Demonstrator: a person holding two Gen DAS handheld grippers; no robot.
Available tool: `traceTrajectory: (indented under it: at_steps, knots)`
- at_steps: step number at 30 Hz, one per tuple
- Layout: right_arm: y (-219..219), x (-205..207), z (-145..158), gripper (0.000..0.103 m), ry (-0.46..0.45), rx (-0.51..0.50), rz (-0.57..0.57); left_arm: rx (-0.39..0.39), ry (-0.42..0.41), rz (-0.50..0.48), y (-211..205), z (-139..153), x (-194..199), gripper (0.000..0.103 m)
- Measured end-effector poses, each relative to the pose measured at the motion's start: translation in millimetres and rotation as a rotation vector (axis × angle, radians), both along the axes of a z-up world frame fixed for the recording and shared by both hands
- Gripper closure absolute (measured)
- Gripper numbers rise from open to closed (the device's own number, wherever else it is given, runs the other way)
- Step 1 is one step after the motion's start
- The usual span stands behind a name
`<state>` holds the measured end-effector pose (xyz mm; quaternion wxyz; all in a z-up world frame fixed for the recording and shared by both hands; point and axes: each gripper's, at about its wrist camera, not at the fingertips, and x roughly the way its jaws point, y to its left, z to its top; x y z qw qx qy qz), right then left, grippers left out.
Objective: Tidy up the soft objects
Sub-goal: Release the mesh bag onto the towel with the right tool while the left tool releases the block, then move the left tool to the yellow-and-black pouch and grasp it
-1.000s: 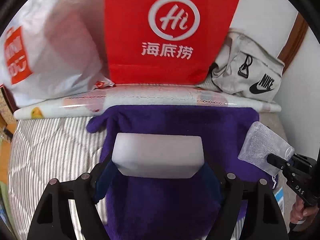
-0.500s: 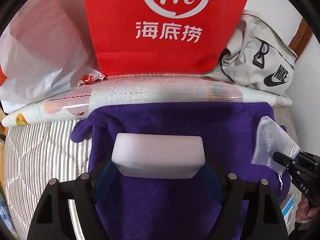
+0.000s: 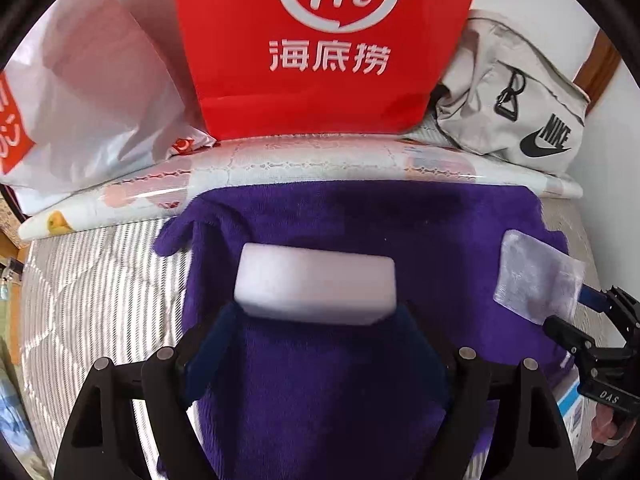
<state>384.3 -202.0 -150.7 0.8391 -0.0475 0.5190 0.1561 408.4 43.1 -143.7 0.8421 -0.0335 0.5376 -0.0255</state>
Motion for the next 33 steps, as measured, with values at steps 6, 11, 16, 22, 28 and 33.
traceTrajectory:
  at_steps: [6, 11, 16, 22, 28, 33]
  knots:
    - [-4.4, -17.0, 18.6, 0.028, -0.036, 0.022, -0.026, -0.023, -0.066, 0.008, 4.9, 25.5, -30.6, 0.021]
    - [-5.6, -37.7, 33.3, 0.028, -0.076, 0.034, -0.027, -0.041, -0.095, 0.012, 9.0, 43.3, -54.3, 0.021]
    - [-5.3, -63.9, 47.8, 0.028, -0.096, 0.067, -0.01, -0.061, -0.185, 0.025, 6.4, 60.1, -87.0, 0.021]
    - [-6.3, -106.2, 62.0, 0.028, -0.097, 0.137, 0.013, -0.069, -0.219, 0.024, 5.5, 74.7, -134.1, 0.021]
    - [-4.6, -155.7, 72.1, 0.028, -0.13, 0.129, -0.004, -0.069, -0.194, 0.019, 2.7, 72.1, -187.0, 0.021]
    - [6.9, -202.8, 67.4, 0.028, -0.162, 0.113, 0.043, -0.055, -0.192, 0.018, -0.6, 60.2, -227.3, 0.021]
